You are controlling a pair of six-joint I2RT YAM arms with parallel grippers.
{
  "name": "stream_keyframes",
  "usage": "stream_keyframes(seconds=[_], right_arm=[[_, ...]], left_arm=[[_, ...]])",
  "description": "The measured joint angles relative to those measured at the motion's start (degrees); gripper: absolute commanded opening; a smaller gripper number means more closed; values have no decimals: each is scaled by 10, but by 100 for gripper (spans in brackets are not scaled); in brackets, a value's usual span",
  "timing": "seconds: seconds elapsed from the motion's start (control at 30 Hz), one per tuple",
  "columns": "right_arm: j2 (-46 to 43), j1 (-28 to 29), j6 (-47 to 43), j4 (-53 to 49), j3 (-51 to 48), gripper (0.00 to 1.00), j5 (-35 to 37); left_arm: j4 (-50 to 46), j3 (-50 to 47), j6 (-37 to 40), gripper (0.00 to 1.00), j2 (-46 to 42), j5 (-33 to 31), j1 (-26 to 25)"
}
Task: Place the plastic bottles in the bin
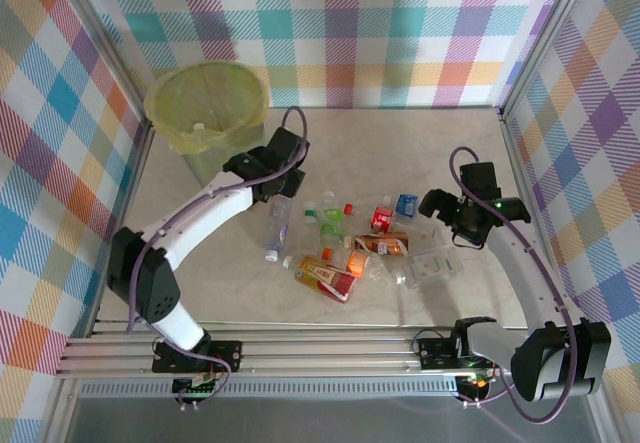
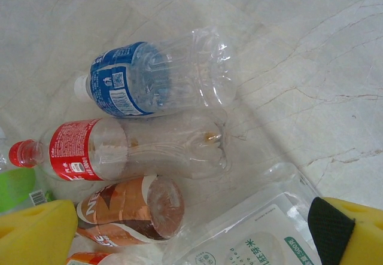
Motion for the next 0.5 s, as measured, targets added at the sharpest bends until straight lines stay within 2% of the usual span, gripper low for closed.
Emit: stream_keyframes(seconds=[0.13, 0.5], right_arm=[[0, 0, 0, 0, 0, 100, 0], [0, 0, 0, 0, 0, 100, 1]], left_arm=[[16, 1, 7, 71, 51, -19, 4], [16, 38, 6, 75, 146, -36, 26]])
